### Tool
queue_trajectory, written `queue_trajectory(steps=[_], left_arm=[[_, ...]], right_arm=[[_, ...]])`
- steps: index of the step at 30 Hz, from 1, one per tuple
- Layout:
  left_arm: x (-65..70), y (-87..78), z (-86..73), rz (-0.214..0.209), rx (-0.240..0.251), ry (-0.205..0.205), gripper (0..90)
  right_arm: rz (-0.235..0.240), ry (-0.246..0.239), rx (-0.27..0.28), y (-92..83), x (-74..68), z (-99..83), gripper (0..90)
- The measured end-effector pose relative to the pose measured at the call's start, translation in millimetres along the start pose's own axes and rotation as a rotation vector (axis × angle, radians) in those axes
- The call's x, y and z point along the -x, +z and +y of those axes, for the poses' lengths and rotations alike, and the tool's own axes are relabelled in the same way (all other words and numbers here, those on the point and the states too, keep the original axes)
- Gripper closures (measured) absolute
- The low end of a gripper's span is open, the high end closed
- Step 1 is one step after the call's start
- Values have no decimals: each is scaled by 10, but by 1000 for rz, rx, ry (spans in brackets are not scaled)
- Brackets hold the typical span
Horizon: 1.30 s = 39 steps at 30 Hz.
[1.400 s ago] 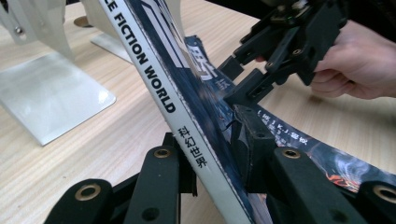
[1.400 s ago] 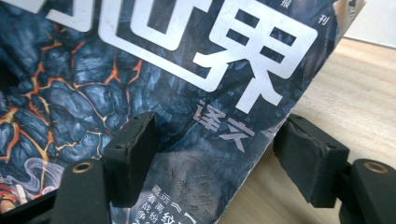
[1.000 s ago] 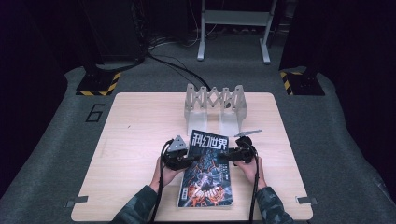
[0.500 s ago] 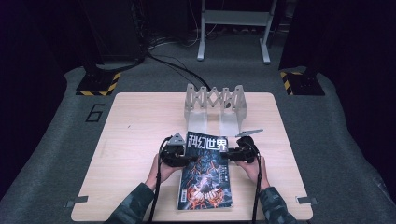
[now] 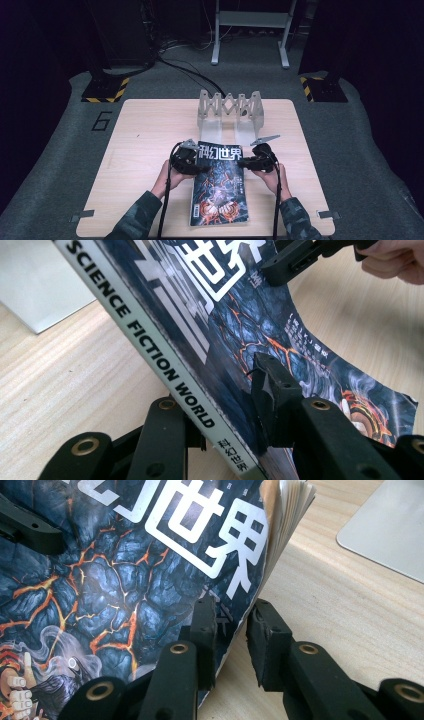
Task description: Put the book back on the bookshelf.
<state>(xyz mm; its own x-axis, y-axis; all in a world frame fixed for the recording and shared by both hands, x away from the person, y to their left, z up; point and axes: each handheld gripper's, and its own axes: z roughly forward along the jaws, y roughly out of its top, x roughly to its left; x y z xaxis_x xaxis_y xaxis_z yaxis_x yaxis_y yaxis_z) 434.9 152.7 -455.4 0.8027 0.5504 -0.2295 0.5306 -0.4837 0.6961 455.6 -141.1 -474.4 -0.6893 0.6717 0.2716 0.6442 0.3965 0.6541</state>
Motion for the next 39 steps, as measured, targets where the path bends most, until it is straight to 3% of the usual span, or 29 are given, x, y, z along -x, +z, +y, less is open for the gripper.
queue_trajectory(steps=[10,11,20,29,39], left_arm=[[23,-79,115,10,14,35,687],[17,-87,130,13,12,53,687],[18,-139,185,9,-4,58,690],[13,-195,232,-9,31,42,705],[27,-230,299,8,53,62,714]], right_arm=[[-36,-44,54,-135,-52,98,764],[-41,-46,56,-150,-62,108,765],[-64,-102,87,-232,-120,183,774],[-86,-139,127,-347,-187,260,780],[-107,-157,178,-464,-241,312,784]])
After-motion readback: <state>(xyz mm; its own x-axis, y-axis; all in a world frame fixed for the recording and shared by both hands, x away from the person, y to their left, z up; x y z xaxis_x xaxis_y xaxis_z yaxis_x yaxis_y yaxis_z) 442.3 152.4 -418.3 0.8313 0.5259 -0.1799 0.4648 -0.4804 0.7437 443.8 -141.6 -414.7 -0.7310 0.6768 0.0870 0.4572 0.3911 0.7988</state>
